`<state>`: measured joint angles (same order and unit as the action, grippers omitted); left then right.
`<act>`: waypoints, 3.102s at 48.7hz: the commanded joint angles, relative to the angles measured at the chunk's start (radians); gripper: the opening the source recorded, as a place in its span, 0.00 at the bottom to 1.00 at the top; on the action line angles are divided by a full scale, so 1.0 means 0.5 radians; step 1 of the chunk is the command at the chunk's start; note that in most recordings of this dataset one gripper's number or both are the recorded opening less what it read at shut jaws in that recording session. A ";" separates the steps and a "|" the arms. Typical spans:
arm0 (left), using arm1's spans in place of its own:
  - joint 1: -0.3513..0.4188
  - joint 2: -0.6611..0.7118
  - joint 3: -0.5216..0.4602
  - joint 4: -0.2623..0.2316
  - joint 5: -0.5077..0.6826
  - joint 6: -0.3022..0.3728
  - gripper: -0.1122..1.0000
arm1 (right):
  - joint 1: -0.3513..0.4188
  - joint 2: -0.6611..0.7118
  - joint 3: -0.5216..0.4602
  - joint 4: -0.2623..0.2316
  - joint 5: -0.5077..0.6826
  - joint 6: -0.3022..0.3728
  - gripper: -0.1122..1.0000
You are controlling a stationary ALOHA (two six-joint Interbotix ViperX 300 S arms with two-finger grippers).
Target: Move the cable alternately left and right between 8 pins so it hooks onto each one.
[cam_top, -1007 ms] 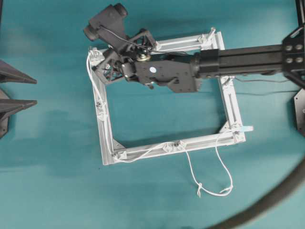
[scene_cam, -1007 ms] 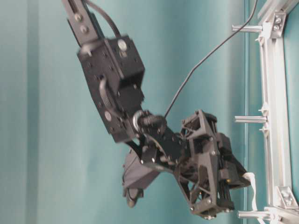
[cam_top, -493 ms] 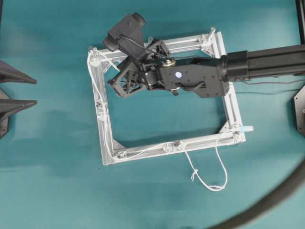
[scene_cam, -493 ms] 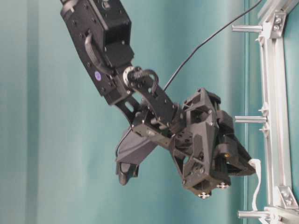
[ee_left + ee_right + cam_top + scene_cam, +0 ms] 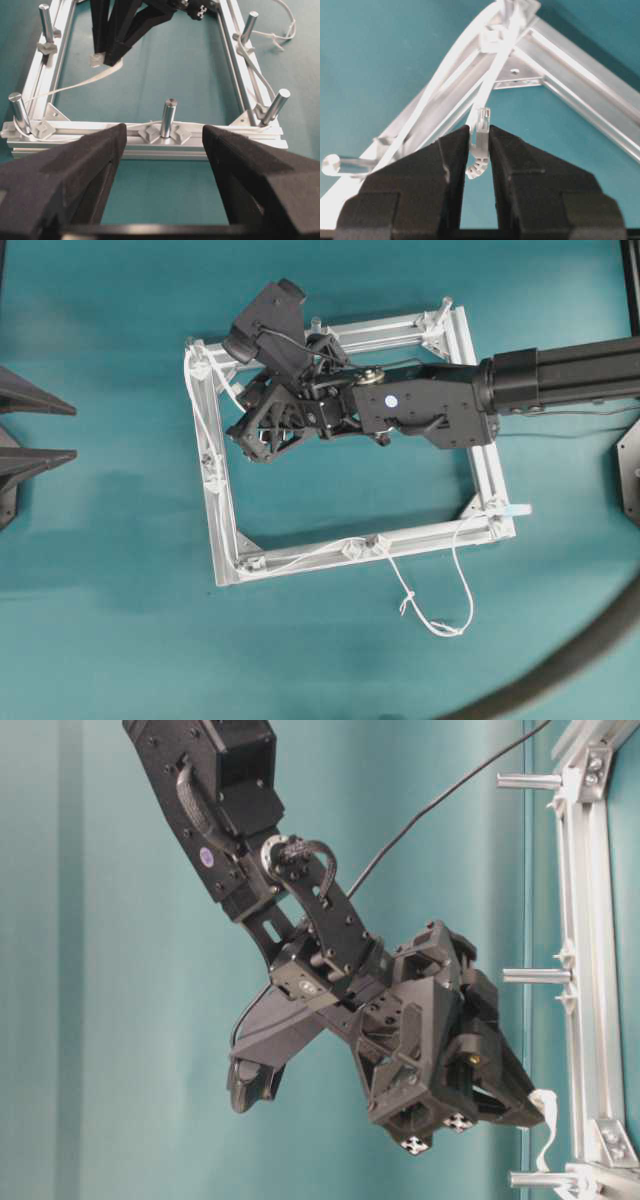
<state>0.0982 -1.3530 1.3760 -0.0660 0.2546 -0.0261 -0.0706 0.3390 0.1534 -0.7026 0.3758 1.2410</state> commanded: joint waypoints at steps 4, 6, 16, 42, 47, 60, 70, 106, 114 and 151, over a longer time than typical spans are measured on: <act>-0.006 0.015 -0.021 0.006 -0.012 -0.009 0.77 | 0.025 -0.120 0.021 0.003 -0.040 -0.006 0.24; -0.003 0.015 -0.025 0.006 -0.012 -0.006 0.77 | 0.025 -0.126 0.037 0.003 -0.043 -0.006 0.24; -0.003 0.015 -0.025 0.006 -0.012 -0.006 0.77 | 0.046 -0.156 0.141 -0.003 -0.150 -0.006 0.24; -0.003 0.015 -0.025 0.006 -0.015 -0.006 0.77 | 0.052 -0.555 0.660 0.003 0.202 0.006 0.24; -0.003 0.015 -0.025 0.006 -0.015 -0.006 0.77 | 0.049 -0.626 0.742 0.003 0.242 0.009 0.24; -0.003 0.015 -0.025 0.006 -0.012 -0.006 0.77 | 0.015 -0.819 0.877 0.003 0.451 0.009 0.24; -0.003 0.015 -0.025 0.006 -0.012 -0.006 0.77 | 0.012 -0.887 0.966 -0.003 0.598 0.009 0.24; -0.003 0.015 -0.021 0.006 -0.012 -0.006 0.77 | -0.160 -1.034 1.175 -0.666 1.068 0.190 0.24; -0.003 0.015 -0.021 0.006 -0.012 -0.006 0.77 | -0.236 -1.034 1.187 -0.844 1.132 0.190 0.24; -0.003 0.015 -0.021 0.006 -0.015 -0.006 0.77 | -0.561 -1.003 1.408 -1.427 0.776 0.301 0.24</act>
<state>0.0982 -1.3530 1.3760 -0.0660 0.2546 -0.0261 -0.3037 -0.1565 0.8560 -1.3852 0.7839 1.3806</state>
